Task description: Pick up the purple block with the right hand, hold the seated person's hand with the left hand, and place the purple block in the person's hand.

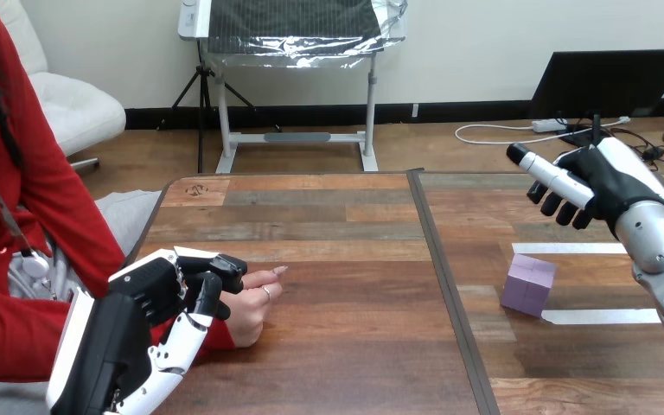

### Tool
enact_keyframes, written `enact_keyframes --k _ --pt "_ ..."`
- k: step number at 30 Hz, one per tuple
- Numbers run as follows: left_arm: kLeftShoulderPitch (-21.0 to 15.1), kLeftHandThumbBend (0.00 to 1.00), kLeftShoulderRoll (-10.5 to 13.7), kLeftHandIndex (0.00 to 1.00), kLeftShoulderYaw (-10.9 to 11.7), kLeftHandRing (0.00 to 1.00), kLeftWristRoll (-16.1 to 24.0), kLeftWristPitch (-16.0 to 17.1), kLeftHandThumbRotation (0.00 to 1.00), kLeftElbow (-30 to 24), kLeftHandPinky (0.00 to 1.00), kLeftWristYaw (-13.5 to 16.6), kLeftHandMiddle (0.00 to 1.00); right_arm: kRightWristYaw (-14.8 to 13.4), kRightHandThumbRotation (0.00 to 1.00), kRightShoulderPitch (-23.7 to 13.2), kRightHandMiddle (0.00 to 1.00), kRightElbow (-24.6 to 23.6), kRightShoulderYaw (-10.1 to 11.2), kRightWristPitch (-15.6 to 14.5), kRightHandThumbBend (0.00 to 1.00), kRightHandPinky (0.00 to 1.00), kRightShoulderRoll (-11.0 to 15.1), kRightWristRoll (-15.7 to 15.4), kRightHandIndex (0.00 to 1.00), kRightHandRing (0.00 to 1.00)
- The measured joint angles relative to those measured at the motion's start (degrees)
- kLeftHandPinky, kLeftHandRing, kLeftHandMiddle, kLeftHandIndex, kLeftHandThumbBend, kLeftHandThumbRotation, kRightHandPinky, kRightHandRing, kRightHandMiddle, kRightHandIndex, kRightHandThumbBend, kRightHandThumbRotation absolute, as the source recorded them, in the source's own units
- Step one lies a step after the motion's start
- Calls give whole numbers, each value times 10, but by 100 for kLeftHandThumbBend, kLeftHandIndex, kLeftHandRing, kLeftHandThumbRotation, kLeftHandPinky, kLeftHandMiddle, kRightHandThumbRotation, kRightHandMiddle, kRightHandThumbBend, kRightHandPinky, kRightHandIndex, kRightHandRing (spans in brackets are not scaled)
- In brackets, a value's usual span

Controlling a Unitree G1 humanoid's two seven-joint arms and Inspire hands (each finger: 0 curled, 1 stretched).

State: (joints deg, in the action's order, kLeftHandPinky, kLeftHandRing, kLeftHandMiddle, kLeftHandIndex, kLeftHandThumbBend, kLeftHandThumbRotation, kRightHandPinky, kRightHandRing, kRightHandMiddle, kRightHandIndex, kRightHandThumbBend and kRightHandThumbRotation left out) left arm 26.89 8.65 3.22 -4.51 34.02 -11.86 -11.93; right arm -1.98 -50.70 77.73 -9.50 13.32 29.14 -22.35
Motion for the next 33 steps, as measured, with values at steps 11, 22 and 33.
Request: enact_keyframes --k 11,22,33 --pt "2 28 0 56 0 60 -2 0 56 0 48 -2 63 5 97 0 62 0 -3 5 84 56 0 -9 65 59" --pt "2 27 0 56 0 59 -3 0 57 0 47 -2 62 35 94 1 69 0 -11 7 81 64 0 -14 70 67" --pt "2 28 0 56 0 60 0 1 60 0 48 -2 62 41 96 1 72 0 -22 5 83 59 -1 -32 73 70"
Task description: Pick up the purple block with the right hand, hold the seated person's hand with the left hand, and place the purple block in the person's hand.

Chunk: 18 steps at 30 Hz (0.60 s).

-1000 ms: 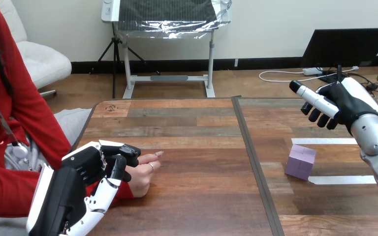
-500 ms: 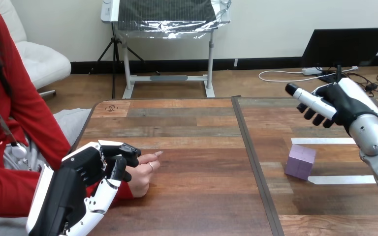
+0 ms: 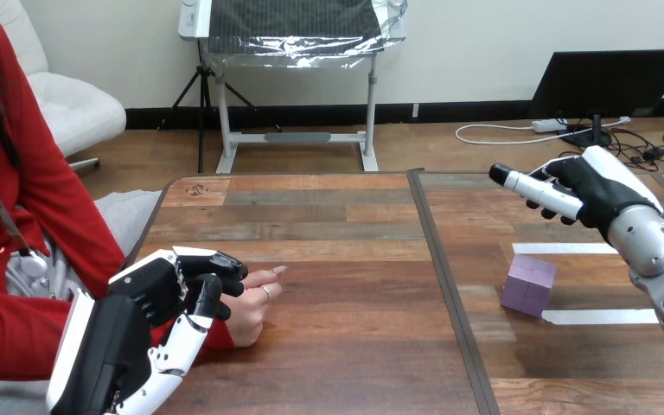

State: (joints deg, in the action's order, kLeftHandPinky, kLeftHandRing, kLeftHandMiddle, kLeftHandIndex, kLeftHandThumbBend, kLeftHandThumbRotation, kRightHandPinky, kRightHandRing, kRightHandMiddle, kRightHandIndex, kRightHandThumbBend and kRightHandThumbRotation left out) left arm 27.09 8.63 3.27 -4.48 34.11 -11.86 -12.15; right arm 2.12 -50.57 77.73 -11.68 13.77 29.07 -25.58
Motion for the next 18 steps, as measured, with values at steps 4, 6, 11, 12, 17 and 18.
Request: enact_keyframes --k 4,6,11,12,17,18 --pt "0 27 0 57 0 60 0 0 60 0 49 0 62 7 98 0 71 0 -4 -5 84 56 0 -4 75 69" --pt "0 27 0 57 0 60 0 0 60 0 49 0 62 10 99 0 71 0 -9 -10 86 55 0 -9 76 69" --pt "0 27 0 57 0 60 -3 0 60 0 49 -2 62 16 100 3 73 0 -16 -15 89 56 0 -16 78 71" --pt "0 27 0 57 0 61 -4 0 60 0 49 -2 62 17 100 4 74 0 -16 -15 89 58 0 -17 78 72" --pt "0 27 0 57 0 60 -6 0 60 0 49 -4 63 19 100 11 77 0 -21 -15 88 66 0 -21 78 76" --pt "0 27 0 57 0 60 -6 0 60 0 49 -4 63 19 100 12 77 0 -23 -16 87 67 0 -23 78 76"
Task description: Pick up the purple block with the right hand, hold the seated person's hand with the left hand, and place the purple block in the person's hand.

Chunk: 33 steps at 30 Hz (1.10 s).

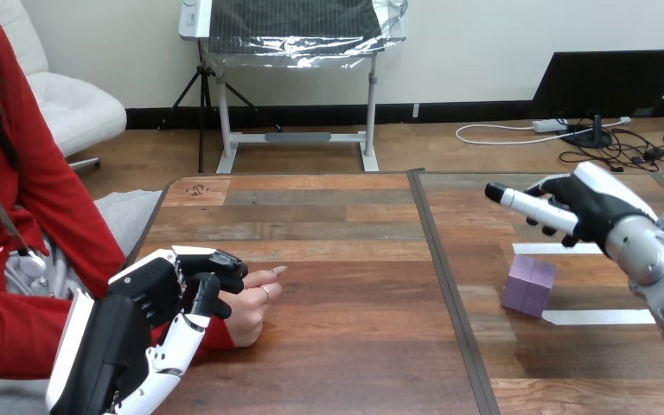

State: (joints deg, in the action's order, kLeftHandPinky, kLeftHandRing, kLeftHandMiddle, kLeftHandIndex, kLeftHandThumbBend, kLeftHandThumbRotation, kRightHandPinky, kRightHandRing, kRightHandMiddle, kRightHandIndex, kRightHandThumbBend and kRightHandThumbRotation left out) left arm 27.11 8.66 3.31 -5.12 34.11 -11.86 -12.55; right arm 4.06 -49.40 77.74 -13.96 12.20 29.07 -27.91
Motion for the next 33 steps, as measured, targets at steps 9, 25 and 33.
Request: enact_keyframes --k 9,25,33 --pt "0 27 0 57 0 60 -11 0 58 0 49 -6 63 10 100 9 77 0 -10 -10 86 68 -1 -3 76 76" --pt "1 27 1 57 1 61 -12 0 56 0 49 -8 63 55 89 21 86 0 -10 -13 84 80 -1 1 84 85" --pt "1 27 1 57 1 60 -10 0 57 0 49 -8 63 90 76 21 87 1 -10 -21 85 79 -2 10 87 85"
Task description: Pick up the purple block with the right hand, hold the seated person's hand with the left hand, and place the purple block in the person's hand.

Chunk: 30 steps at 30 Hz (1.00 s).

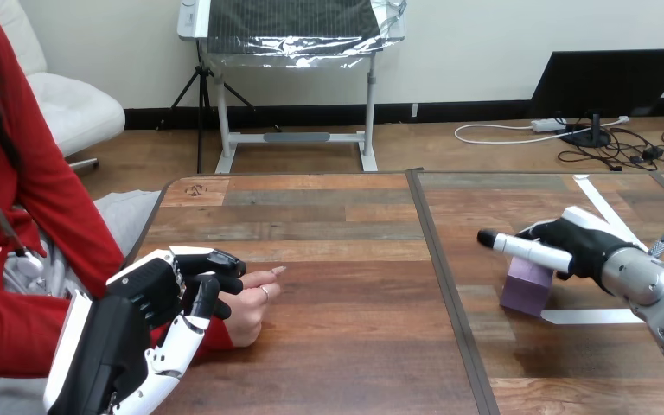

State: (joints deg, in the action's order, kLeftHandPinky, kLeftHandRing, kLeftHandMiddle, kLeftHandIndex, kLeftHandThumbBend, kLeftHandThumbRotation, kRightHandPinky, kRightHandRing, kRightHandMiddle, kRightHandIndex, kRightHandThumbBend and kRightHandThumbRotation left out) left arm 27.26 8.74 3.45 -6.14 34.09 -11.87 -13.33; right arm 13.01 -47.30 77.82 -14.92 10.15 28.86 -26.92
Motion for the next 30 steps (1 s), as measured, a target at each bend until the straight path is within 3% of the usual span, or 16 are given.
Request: enact_keyframes --k 19,30 --pt "4 28 0 56 2 60 0 -2 60 0 48 1 63 5 59 0 88 0 -7 -29 94 79 -2 -5 89 85" --pt "4 28 0 57 2 60 0 -2 61 -1 48 1 64 5 53 0 89 0 -12 -31 97 95 -3 -12 90 89"
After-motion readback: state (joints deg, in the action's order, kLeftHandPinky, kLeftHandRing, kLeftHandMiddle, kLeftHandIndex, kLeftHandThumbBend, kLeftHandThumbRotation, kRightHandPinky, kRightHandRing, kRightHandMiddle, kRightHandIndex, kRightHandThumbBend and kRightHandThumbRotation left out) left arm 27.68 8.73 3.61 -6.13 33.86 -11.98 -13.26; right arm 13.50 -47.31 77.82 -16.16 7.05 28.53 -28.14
